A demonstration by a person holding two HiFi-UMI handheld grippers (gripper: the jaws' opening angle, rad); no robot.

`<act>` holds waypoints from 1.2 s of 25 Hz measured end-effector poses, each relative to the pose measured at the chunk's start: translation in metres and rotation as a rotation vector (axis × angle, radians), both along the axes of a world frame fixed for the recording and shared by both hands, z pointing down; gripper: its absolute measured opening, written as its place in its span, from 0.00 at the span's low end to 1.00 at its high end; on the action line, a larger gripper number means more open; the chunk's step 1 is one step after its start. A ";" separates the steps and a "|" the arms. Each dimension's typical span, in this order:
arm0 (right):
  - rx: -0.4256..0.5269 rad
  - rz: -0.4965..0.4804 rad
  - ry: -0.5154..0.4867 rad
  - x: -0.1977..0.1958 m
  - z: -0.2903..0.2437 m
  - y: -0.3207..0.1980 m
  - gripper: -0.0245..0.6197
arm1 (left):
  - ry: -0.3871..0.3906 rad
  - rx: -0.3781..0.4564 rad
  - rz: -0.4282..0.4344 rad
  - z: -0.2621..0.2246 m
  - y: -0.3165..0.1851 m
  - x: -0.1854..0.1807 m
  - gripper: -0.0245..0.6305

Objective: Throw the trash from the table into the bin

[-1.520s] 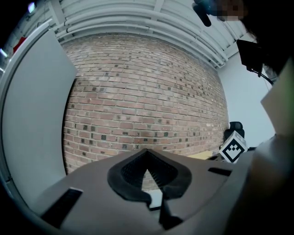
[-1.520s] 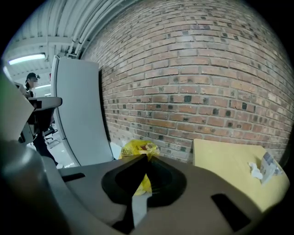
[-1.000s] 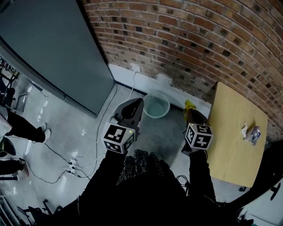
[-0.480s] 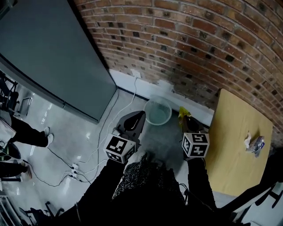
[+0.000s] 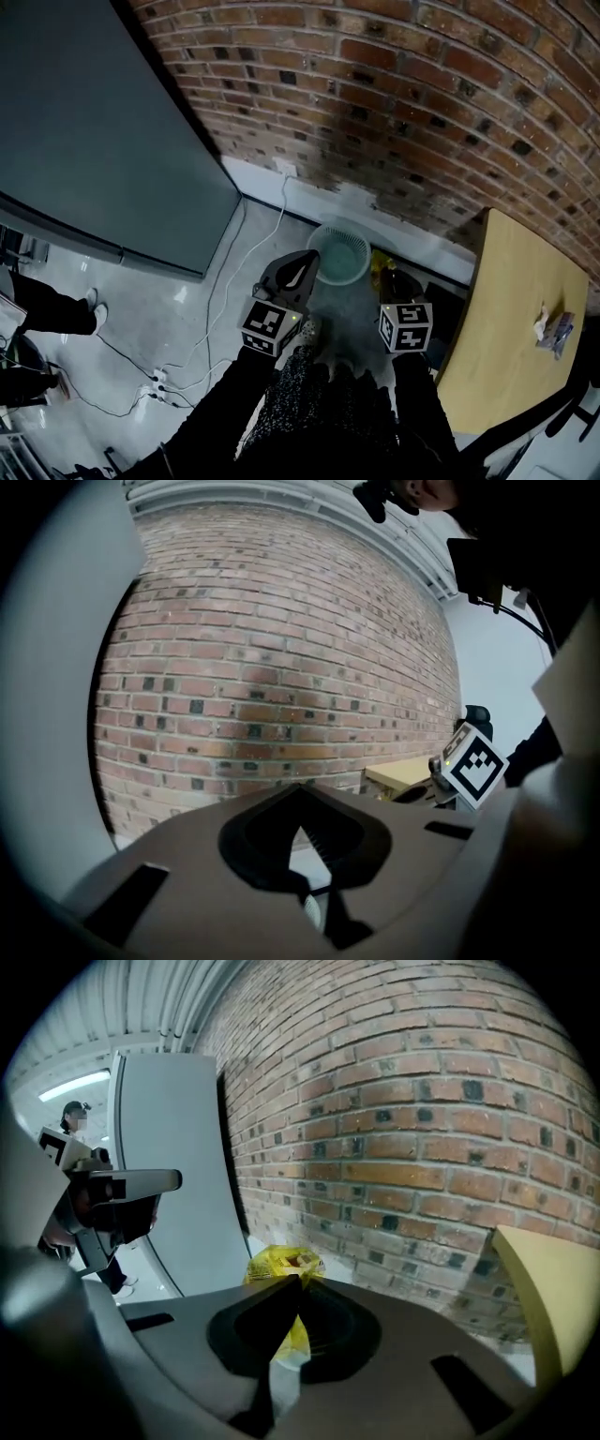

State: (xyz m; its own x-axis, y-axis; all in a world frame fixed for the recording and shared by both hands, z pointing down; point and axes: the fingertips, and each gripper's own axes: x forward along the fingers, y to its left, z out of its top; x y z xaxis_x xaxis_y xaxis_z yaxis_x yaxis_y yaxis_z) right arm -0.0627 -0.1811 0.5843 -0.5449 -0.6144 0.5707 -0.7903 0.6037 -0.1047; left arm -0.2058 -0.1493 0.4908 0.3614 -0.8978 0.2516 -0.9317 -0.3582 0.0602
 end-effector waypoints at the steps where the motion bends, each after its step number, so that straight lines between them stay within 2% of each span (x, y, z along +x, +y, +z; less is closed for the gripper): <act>1: -0.008 0.003 0.004 -0.007 0.008 -0.006 0.06 | 0.000 -0.008 0.009 0.008 -0.009 -0.005 0.05; 6: -0.049 0.084 -0.007 -0.031 0.050 -0.047 0.06 | 0.003 -0.037 0.073 0.051 -0.050 -0.025 0.05; 11: -0.068 0.115 0.008 -0.052 0.095 -0.081 0.06 | 0.005 -0.084 0.125 0.109 -0.080 -0.036 0.05; 20: -0.163 0.111 0.060 -0.076 0.198 -0.093 0.06 | 0.045 -0.198 0.072 0.220 -0.105 -0.054 0.05; 26: -0.181 0.076 0.080 -0.088 0.255 -0.098 0.06 | 0.048 -0.283 0.104 0.286 -0.114 -0.051 0.05; 30: -0.192 0.074 0.084 -0.091 0.279 -0.099 0.06 | 0.037 -0.313 0.117 0.314 -0.114 -0.052 0.05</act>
State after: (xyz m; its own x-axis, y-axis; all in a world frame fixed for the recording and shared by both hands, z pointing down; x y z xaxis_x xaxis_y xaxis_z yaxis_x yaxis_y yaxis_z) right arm -0.1533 -0.2804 0.8637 -0.4476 -0.5264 0.7229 -0.8427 0.5188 -0.1440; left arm -0.2582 -0.2634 0.8045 0.4717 -0.7308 0.4934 -0.8804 -0.4215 0.2174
